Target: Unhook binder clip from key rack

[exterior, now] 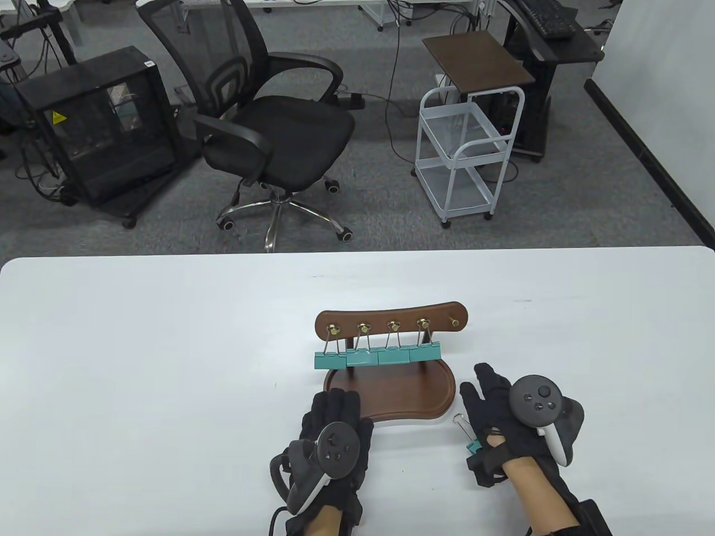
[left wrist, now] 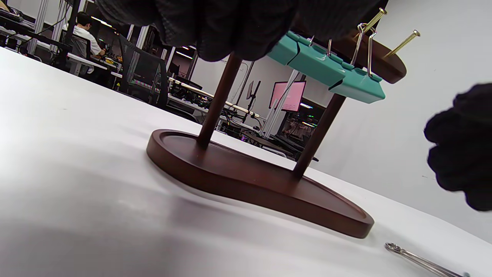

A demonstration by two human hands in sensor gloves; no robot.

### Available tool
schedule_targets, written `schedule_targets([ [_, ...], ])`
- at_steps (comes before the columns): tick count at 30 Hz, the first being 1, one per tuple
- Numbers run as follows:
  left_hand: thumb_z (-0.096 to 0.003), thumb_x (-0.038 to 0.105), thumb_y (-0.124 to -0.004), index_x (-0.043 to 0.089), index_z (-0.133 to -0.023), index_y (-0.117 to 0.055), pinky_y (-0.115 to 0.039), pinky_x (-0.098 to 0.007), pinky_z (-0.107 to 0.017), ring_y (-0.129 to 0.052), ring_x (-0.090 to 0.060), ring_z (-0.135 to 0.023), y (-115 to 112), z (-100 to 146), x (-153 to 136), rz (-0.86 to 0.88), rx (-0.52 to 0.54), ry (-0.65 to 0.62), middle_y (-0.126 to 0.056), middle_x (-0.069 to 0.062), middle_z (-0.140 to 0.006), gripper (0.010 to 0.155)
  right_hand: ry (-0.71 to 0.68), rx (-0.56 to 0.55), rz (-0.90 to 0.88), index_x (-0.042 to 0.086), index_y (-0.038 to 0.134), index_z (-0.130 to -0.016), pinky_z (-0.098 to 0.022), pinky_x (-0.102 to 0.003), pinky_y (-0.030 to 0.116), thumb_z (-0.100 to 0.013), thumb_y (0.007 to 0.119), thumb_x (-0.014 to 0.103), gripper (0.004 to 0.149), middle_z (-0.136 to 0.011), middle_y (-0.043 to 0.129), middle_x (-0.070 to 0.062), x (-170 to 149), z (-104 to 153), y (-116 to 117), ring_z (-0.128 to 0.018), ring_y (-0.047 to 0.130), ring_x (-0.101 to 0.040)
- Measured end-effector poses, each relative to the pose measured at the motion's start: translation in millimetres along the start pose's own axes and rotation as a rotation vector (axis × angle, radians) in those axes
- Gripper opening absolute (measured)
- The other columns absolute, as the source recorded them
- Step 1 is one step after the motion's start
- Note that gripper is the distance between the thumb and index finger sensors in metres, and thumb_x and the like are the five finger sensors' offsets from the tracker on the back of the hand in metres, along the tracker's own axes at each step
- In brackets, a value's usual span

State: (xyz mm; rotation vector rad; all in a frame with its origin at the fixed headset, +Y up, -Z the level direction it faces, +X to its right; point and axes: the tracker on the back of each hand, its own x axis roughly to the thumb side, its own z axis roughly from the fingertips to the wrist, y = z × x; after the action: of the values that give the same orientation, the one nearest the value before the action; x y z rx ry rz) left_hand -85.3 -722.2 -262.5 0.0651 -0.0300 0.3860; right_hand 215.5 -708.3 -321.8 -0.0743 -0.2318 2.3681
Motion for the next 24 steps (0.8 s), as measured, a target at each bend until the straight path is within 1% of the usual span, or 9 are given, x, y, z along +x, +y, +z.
schedule_targets([
  [4, -0.0533, 0.054, -0.061, 0.028, -0.109, -0.064, -0.053, -0.052, -0.075, -0.053, -0.031, -0.111, 0.0, 0.2, -1.1, -0.008, -0.004, -0.001, -0.061, -0.003, -0.118, 0.061, -0.001, -0.015, -0.038, 0.016, 0.064, -0.09, -0.055, -0.055, 0.072, -0.04, 0.074, 0.051, 0.062, -0.089, 0.072, -0.025, 13.6, -9.0, 6.1, -0.076, 0.074, -0.049],
  [9, -0.0533, 0.054, -0.061, 0.029, -0.109, -0.063, -0.053, -0.052, -0.075, -0.053, -0.031, -0.111, -0.3, 0.1, -1.0, -0.002, -0.001, -0.005, -0.06, -0.003, -0.118, 0.061, 0.042, -0.012, -0.131, 0.015, 0.061, -0.091, -0.056, -0.056, 0.07, -0.04, 0.074, 0.053, 0.065, -0.091, 0.069, -0.025, 17.2, -21.1, 17.7, -0.079, 0.071, -0.05],
  [10, -0.0534, 0.054, -0.061, 0.029, -0.109, -0.063, -0.053, -0.052, -0.075, -0.052, -0.031, -0.111, -0.3, -0.1, -1.1, -0.003, 0.0, -0.004, -0.06, -0.003, -0.118, 0.061, 0.049, -0.04, -0.166, 0.015, 0.061, -0.091, -0.056, -0.056, 0.07, -0.04, 0.074, 0.053, 0.065, -0.09, 0.069, -0.025, 16.8, -23.2, 20.5, -0.078, 0.071, -0.05],
  [12, -0.0534, 0.054, -0.061, 0.029, -0.109, -0.063, -0.053, -0.052, -0.075, -0.052, -0.031, -0.111, -0.6, -0.3, -1.5, 0.001, -0.002, -0.002, -0.06, -0.003, -0.118, 0.061, 0.061, -0.059, -0.2, 0.014, 0.062, -0.091, -0.055, -0.056, 0.071, -0.04, 0.074, 0.053, 0.065, -0.09, 0.07, -0.026, 15.6, -25.9, 23.6, -0.078, 0.071, -0.051],
  [22, -0.0533, 0.054, -0.061, 0.029, -0.109, -0.063, -0.053, -0.052, -0.075, -0.052, -0.031, -0.111, -0.2, -0.2, -3.0, 0.004, 0.001, 0.001, -0.059, -0.003, -0.118, 0.061, 0.134, 0.0, -0.422, 0.013, 0.058, -0.093, -0.058, -0.057, 0.068, -0.039, 0.074, 0.057, 0.071, -0.093, 0.065, -0.026, 5.6, -34.0, 42.5, -0.08, 0.067, -0.052],
  [24, -0.0534, 0.054, -0.061, 0.029, -0.109, -0.063, -0.053, -0.052, -0.075, -0.052, -0.031, -0.111, -0.2, -0.2, -3.3, 0.002, 0.0, 0.002, -0.06, -0.003, -0.118, 0.061, 0.137, 0.03, -0.475, 0.013, 0.056, -0.094, -0.058, -0.057, 0.067, -0.04, 0.074, 0.057, 0.072, -0.094, 0.063, -0.026, 4.4, -35.5, 46.0, -0.081, 0.065, -0.052],
])
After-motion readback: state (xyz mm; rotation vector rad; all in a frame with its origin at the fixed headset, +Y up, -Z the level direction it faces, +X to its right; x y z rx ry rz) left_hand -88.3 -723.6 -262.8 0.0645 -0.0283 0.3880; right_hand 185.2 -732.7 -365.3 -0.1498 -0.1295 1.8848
